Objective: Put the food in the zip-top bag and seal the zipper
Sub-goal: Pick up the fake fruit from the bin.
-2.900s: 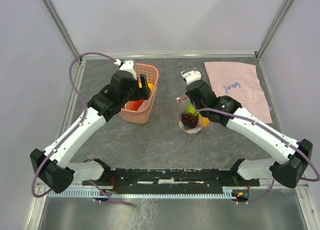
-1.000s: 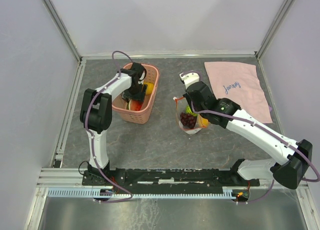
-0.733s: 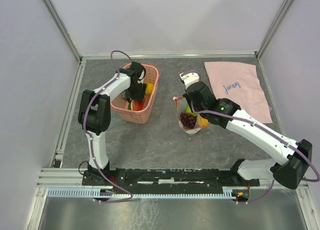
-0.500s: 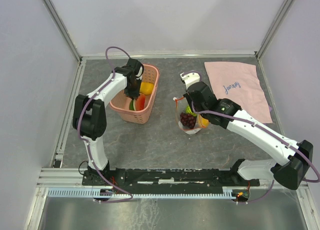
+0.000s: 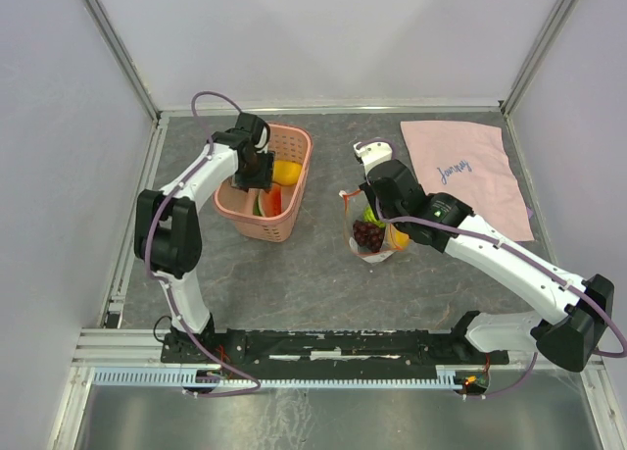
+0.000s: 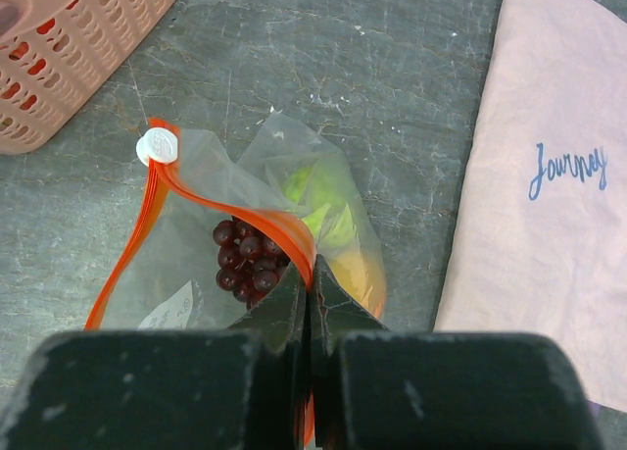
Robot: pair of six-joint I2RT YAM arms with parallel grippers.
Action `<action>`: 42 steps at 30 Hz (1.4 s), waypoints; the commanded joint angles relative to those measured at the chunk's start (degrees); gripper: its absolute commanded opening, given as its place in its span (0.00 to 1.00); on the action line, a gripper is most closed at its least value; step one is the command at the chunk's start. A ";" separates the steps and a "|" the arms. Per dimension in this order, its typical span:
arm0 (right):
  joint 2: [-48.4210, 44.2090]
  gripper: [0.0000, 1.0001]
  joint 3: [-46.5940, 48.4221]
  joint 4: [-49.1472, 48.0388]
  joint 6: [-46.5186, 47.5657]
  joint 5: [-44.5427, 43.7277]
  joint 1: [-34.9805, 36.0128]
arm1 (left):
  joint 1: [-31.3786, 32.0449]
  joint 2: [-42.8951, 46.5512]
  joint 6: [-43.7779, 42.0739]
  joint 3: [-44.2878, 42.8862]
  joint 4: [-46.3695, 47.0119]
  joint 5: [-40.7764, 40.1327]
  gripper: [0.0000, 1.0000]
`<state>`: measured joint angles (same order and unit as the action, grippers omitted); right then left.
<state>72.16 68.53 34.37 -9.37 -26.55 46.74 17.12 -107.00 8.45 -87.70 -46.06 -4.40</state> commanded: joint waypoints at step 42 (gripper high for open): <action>-0.80 0.02 0.19 -3.61 -0.79 1.47 -0.25 | 2.33 5.72 16.84 16.61 14.80 -6.04 0.65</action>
<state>72.16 68.01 33.80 -9.37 -25.47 46.74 19.27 -107.07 22.13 -72.27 -34.17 -8.93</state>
